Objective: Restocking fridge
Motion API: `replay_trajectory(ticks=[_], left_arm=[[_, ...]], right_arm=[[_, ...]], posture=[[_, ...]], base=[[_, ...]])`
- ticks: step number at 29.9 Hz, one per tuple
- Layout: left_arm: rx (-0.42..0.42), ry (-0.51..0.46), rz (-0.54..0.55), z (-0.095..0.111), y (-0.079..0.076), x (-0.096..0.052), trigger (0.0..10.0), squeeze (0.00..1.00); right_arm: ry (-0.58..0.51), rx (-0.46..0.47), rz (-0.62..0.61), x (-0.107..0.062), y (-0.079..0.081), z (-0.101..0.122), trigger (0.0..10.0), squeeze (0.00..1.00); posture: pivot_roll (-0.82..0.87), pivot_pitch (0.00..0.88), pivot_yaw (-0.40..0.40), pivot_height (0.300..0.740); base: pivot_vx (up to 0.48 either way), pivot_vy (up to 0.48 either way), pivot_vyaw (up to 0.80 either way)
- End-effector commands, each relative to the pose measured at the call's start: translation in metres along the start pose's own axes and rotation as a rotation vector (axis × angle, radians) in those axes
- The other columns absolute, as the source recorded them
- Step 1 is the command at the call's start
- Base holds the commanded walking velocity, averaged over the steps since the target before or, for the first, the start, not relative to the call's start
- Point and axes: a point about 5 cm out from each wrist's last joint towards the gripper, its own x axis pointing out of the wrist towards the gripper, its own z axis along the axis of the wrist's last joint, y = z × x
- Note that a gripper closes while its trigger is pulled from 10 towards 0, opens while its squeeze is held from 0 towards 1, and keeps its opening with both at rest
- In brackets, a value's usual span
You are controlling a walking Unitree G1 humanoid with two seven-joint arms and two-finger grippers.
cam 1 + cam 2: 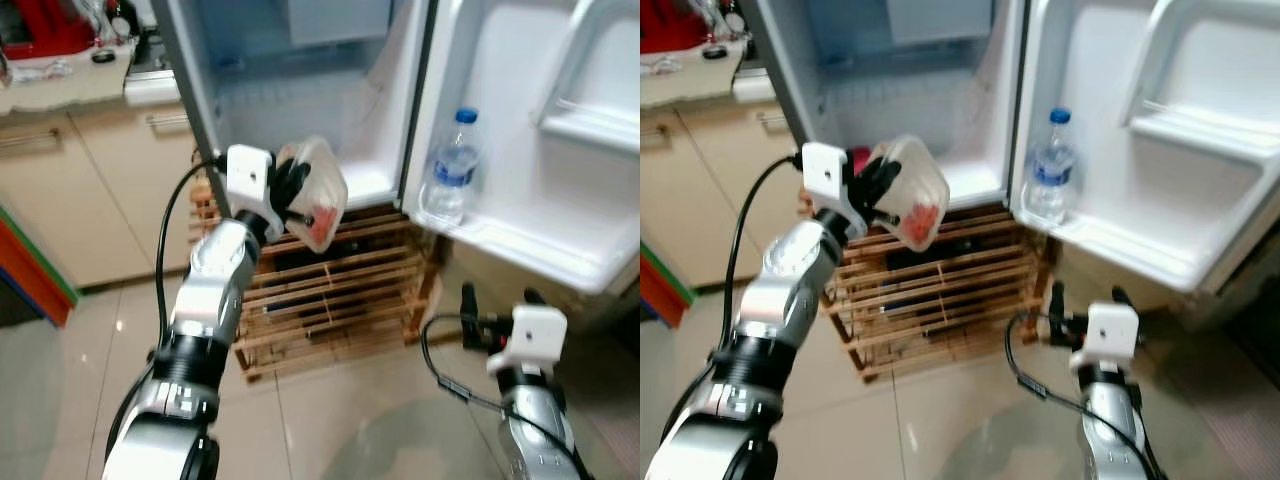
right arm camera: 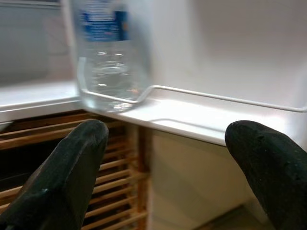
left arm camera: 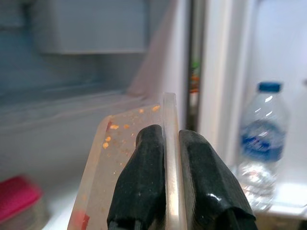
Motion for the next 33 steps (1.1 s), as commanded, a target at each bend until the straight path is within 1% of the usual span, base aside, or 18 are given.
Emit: replay_trajectory(ticks=[1,4,7,12,15,19,22,23,24,26,27,29,32,33], left_arm=[[0.011,0.005,-0.032,0.000,-0.006,0.003,10.0,0.00],[-0.006,0.019,-0.018,-0.004,-0.006,0.000,10.0,0.00],[-0.021,0.023,-0.013,-0.006,-0.006,-0.002,10.0,0.00],[-0.037,-0.008,-0.013,-0.004,-0.005,-0.001,10.0,0.00],[-0.015,-0.022,-0.027,0.001,-0.006,0.000,10.0,0.00],[0.012,0.014,-0.142,0.006,-0.013,0.007,10.0,0.00],[0.017,0.050,-0.219,0.008,-0.023,0.024,10.0,0.00],[0.025,0.063,-0.242,0.009,-0.029,0.035,10.0,0.00],[0.028,0.062,-0.244,0.010,-0.031,0.038,10.0,0.00],[0.016,0.055,-0.241,0.013,-0.034,0.047,10.0,0.00],[0.006,0.053,-0.233,0.013,-0.036,0.050,10.0,0.00],[-0.056,0.056,-0.197,0.011,-0.038,0.057,10.0,0.00],[-0.170,0.049,-0.171,0.007,-0.048,0.063,10.0,0.00],[-0.200,0.050,-0.160,0.006,-0.052,0.065,10.0,0.00]], right_arm=[[-0.021,0.005,0.009,0.002,0.002,0.004,10.0,0.00],[-0.018,0.008,0.009,0.000,0.002,0.004,10.0,0.00],[-0.011,0.016,0.020,-0.004,0.001,0.002,10.0,0.00],[0.011,0.011,0.044,-0.014,0.002,-0.003,10.0,0.00],[0.025,0.009,0.046,-0.018,0.000,-0.007,10.0,0.00],[0.063,-0.003,0.033,-0.031,-0.008,-0.014,10.0,0.00],[0.086,-0.016,0.023,-0.042,-0.015,-0.016,10.0,0.00],[0.101,-0.028,0.017,-0.052,-0.018,-0.017,10.0,0.00],[0.105,-0.032,0.015,-0.054,-0.020,-0.017,10.0,0.00],[0.128,-0.039,-0.003,-0.067,-0.025,-0.019,10.0,0.00],[0.141,-0.043,-0.013,-0.076,-0.028,-0.019,10.0,0.00],[0.173,-0.053,-0.032,-0.094,-0.033,-0.020,10.0,0.00],[0.209,-0.067,-0.058,-0.121,-0.040,-0.018,10.0,0.00],[0.218,-0.074,-0.062,-0.125,-0.040,-0.017,10.0,0.00]], posture=[[-0.09,0.008,0.069,0.740],[-0.09,0.010,0.069,0.740],[-0.09,0.013,0.067,0.740],[-0.10,0.020,0.068,0.740],[-0.10,0.024,0.069,0.740],[-0.11,0.037,0.071,0.740],[-0.15,0.067,0.068,0.740],[-0.17,0.085,0.071,0.740],[-0.17,0.085,0.071,0.740],[-0.20,0.112,0.073,0.740],[-0.22,0.129,0.072,0.740],[-0.25,0.149,0.071,0.740],[-0.29,0.209,0.056,0.740],[-0.29,0.209,0.056,0.740]], base=[[0.442,0.000,0.00],[0.442,0.000,0.00],[0.386,0.285,0.00],[0.300,0.375,0.00],[0.304,0.292,0.00],[0.000,0.000,0.00],[0.000,0.000,0.00],[0.000,0.000,0.00],[0.000,0.000,0.00],[0.000,0.000,0.00],[0.000,0.000,0.00],[0.000,0.000,0.00],[0.000,0.000,0.00],[0.000,0.000,0.00]])
